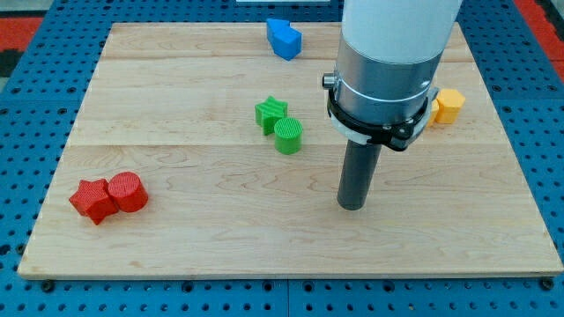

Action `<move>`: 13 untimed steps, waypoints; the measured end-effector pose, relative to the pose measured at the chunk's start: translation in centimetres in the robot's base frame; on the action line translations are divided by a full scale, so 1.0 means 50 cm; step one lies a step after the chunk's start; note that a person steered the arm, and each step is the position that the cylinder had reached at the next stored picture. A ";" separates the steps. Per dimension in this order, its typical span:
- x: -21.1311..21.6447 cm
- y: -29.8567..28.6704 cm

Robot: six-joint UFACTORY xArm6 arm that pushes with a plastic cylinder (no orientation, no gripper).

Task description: Move the yellow blocks to the bottom right on the board

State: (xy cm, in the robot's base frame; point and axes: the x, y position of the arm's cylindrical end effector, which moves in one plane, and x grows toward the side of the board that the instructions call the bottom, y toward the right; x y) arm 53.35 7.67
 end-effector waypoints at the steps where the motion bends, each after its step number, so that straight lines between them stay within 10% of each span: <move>1: -0.016 0.014; 13: -0.374 0.098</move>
State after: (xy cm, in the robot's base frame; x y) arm 34.63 12.56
